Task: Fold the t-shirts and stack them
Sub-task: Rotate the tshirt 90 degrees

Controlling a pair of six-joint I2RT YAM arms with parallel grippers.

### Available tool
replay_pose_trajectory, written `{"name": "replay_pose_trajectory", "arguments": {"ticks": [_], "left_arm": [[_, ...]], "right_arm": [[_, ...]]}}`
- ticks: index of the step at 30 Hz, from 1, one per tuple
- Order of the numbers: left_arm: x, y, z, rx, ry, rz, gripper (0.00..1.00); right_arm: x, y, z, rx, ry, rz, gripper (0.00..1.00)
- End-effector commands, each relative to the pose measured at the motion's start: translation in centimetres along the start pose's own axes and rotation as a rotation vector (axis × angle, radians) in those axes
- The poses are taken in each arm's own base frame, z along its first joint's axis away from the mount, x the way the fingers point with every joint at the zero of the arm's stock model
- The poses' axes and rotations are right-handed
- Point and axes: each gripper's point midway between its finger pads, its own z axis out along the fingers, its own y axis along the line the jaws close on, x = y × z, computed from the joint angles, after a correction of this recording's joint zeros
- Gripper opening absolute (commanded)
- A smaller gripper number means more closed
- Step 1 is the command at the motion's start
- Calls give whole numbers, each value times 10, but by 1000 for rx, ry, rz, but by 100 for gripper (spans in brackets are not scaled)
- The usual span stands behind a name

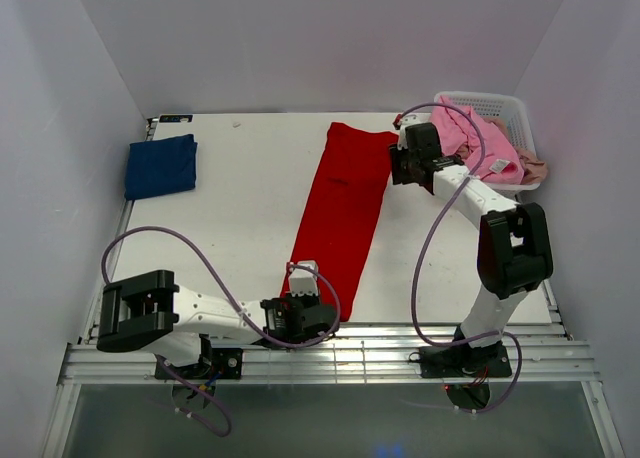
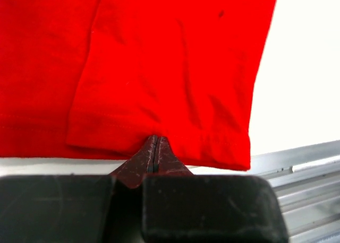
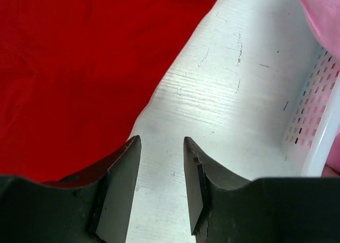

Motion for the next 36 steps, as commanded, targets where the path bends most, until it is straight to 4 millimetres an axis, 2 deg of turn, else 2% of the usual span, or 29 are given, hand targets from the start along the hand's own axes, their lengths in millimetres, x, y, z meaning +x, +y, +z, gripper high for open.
{"name": "replay_pose_trajectory", "arguments": {"ticks": [1,4,8,9,10,11,12,14,15,16,17,18,19,20,21,22,23,24,25,26,27,28,29,30,31,32,34,35,36], "left_arm": [[8,-5,-3,98,54,77,0],[-3,-21,0,205,16,111,0],[-43,-60,-8,387,-93,148,0],[-59,-60,-4,405,-126,180,0],[-62,-69,-7,467,-110,196,0],[-77,-78,-9,509,-140,189,0],[-103,-76,-1,510,-188,206,0],[-124,-87,-2,602,-200,230,0],[-151,-77,9,583,-238,216,0],[-170,-90,4,656,-258,256,0],[-176,-89,18,655,-241,277,0],[-216,-92,26,643,-311,294,0],[-222,-97,32,676,-291,316,0],[-225,-83,64,640,-250,315,0],[-233,-84,76,643,-242,317,0],[-258,-97,81,666,-277,313,0],[-261,-99,90,697,-256,316,0],[-258,-89,118,673,-217,303,0],[-278,-100,122,693,-251,302,0],[-281,-101,131,702,-245,305,0],[-271,-97,153,691,-209,304,0],[-271,-99,161,694,-197,307,0],[-286,-109,165,712,-221,314,0],[-285,-109,175,709,-208,316,0],[-272,-104,195,691,-163,313,0],[-282,-109,200,697,-181,315,0],[-273,-101,224,670,-151,315,0],[-275,-98,231,660,-149,312,0],[-289,-103,235,655,-175,316,0]], "right_arm": [[-20,-2,-20,1,-88,6,44],[-15,0,-32,-9,-97,29,44],[-8,-3,-50,5,-117,31,45],[-11,-3,-59,5,-138,31,45],[-5,-4,-61,6,-131,32,45],[-4,-4,-66,3,-134,33,45],[-10,-2,-77,-4,-163,34,45],[-3,1,-84,-17,-165,36,45],[-7,1,-96,-16,-194,41,45],[-5,2,-100,-21,-202,49,45],[4,4,-101,-24,-192,51,45],[-1,5,-111,-32,-227,55,45],[2,7,-115,-39,-232,62,45],[8,10,-118,-48,-232,62,45],[10,11,-120,-49,-233,66,45],[14,14,-121,-56,-229,63,45],[17,17,-122,-63,-224,65,45],[25,18,-121,-63,-207,67,45],[30,20,-121,-68,-196,67,45],[34,21,-121,-68,-191,72,44],[44,20,-118,-63,-172,74,44],[47,20,-117,-63,-170,76,44],[51,20,-118,-63,-170,79,44],[59,21,-117,-65,-155,82,44],[61,21,-117,-65,-153,85,44],[64,22,-118,-69,-150,85,44],[71,23,-118,-71,-142,89,44],[70,23,-121,-71,-149,91,43],[72,23,-121,-71,-148,91,43]]}}
